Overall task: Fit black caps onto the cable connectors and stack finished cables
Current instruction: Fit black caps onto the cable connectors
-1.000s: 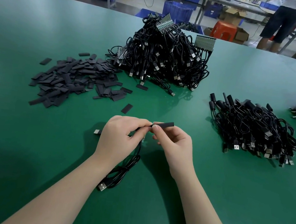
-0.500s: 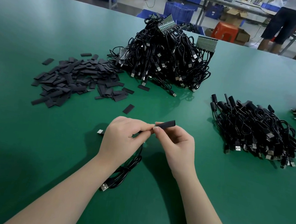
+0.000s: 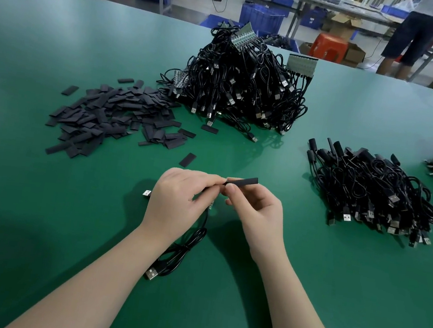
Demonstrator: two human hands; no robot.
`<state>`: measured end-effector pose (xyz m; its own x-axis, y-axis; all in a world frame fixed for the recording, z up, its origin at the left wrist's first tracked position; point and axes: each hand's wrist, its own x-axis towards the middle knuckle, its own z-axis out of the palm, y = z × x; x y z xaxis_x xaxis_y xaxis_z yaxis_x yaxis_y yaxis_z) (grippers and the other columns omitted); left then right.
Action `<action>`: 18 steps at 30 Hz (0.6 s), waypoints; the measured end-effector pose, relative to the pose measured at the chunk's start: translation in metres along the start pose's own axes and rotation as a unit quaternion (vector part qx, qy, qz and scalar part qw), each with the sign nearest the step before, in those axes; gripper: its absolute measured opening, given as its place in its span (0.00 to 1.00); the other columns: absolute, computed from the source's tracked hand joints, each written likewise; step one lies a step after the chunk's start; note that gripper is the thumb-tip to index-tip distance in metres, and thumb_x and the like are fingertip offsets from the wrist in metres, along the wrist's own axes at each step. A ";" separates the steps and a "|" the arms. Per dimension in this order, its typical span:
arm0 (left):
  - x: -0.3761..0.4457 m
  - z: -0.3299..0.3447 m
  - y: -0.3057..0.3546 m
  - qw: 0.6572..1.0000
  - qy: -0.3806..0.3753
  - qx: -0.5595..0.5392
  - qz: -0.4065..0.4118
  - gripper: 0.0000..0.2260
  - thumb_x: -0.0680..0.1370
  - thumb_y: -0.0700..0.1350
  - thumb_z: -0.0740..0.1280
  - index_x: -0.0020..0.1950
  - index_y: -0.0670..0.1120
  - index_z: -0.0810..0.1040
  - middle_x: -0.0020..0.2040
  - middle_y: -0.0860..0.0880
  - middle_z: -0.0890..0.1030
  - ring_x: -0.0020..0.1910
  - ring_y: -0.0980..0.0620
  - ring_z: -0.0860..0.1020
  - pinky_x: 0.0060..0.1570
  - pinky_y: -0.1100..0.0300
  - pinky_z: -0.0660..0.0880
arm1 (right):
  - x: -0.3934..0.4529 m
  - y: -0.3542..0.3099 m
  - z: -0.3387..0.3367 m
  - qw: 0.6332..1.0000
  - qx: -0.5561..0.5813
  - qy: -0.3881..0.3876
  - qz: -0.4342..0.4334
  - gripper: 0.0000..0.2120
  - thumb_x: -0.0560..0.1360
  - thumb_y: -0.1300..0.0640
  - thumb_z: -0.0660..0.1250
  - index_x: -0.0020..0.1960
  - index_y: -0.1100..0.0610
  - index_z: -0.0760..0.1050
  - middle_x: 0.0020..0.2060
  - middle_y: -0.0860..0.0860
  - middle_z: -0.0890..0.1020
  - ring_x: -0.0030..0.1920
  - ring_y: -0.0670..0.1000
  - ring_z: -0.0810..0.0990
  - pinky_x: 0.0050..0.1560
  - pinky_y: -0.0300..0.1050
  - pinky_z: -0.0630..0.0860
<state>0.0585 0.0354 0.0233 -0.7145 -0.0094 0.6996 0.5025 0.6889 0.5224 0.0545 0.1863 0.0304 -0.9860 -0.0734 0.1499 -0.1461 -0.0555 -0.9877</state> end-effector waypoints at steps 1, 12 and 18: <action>0.001 0.000 -0.001 1.000 -0.005 0.002 0.005 0.05 0.74 0.41 0.71 0.47 0.45 0.86 0.42 0.53 0.85 0.43 0.54 0.83 0.46 0.51 0.76 | 0.000 0.000 -0.001 1.000 -0.007 -0.002 -0.002 0.08 0.75 0.58 0.72 0.44 0.45 0.85 0.42 0.48 0.87 0.44 0.46 0.84 0.49 0.40 0.80; 0.001 -0.001 -0.001 0.998 0.052 -0.038 0.007 0.05 0.73 0.45 0.72 0.44 0.46 0.87 0.40 0.55 0.85 0.44 0.59 0.80 0.43 0.50 0.79 | 0.000 0.001 0.000 0.999 -0.038 -0.018 -0.035 0.05 0.70 0.46 0.72 0.45 0.39 0.84 0.46 0.42 0.86 0.43 0.42 0.83 0.48 0.40 0.80; 0.004 -0.003 -0.001 0.975 -0.039 -0.175 -0.128 0.11 0.73 0.44 0.73 0.48 0.62 0.82 0.44 0.66 0.83 0.47 0.63 0.81 0.49 0.71 0.74 | 0.002 0.000 -0.005 0.998 -0.042 -0.027 -0.039 0.07 0.72 0.52 0.71 0.45 0.40 0.84 0.44 0.43 0.86 0.43 0.43 0.82 0.48 0.41 0.79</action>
<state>0.0568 0.0327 0.0270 -0.8660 -0.0843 0.4929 0.4289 0.3814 0.8189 0.0520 0.1910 0.0305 -0.9659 -0.1267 0.2259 -0.2303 0.0210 -0.9729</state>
